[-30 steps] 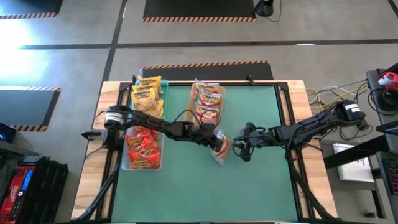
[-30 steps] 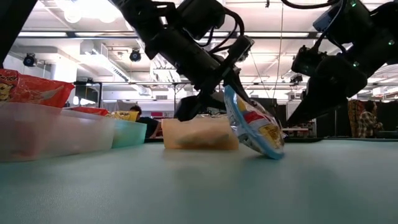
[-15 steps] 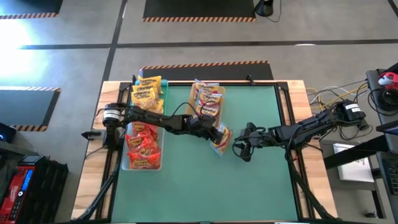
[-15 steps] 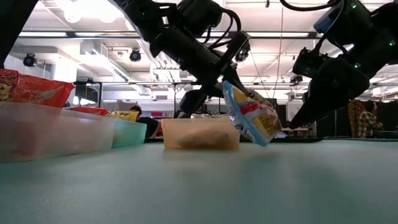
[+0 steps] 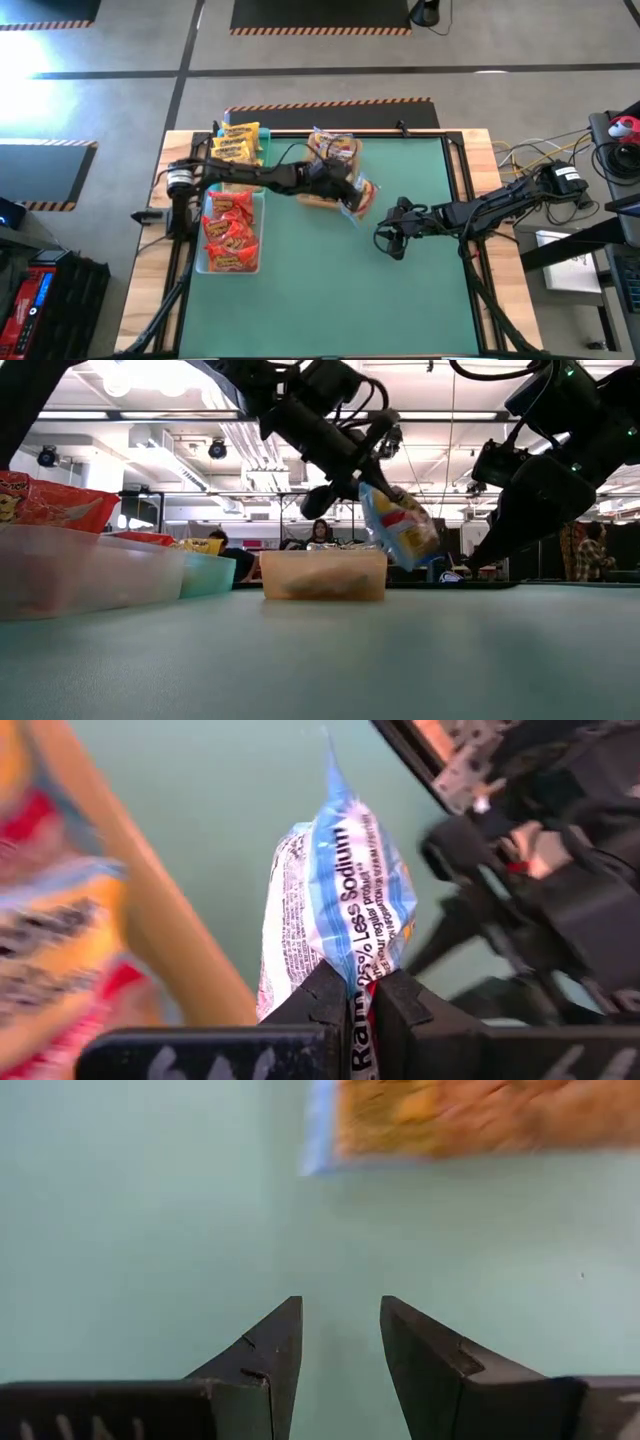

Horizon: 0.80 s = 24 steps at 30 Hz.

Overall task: Sort Maruchan noodles
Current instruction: Put the blue noodle pack into the orange bin

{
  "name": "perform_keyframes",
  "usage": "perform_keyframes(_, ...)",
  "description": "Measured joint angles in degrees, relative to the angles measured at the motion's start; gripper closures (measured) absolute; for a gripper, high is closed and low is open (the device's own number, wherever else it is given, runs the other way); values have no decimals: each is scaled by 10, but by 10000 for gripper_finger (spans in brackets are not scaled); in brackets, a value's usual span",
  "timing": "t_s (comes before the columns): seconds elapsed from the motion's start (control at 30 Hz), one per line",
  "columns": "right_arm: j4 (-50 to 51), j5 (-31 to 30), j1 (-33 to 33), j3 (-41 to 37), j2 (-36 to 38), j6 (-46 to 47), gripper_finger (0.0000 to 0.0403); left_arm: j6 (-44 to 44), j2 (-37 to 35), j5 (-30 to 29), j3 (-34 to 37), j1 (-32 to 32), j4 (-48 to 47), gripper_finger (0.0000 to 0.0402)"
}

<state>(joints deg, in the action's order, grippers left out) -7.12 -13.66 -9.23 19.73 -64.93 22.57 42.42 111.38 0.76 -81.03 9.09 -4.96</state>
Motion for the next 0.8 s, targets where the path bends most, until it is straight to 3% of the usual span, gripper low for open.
perform_keyframes(0.27, 7, 0, 0, 0, 0, 4, 275, -114, -36, 52, -16, 64, -28, 399)
perform_keyframes(0.4, 8, -4, 0, 0, 0, 9, 275, -223, -66, 97, -19, 98, -117, 400)
perform_keyframes(0.6, 8, -21, 0, 0, 0, 16, 275, -399, -89, 119, -19, 131, -292, 400)
perform_keyframes(0.8, 8, -44, 2, 0, 0, 16, 275, -519, -82, 170, -18, 137, -320, 400)
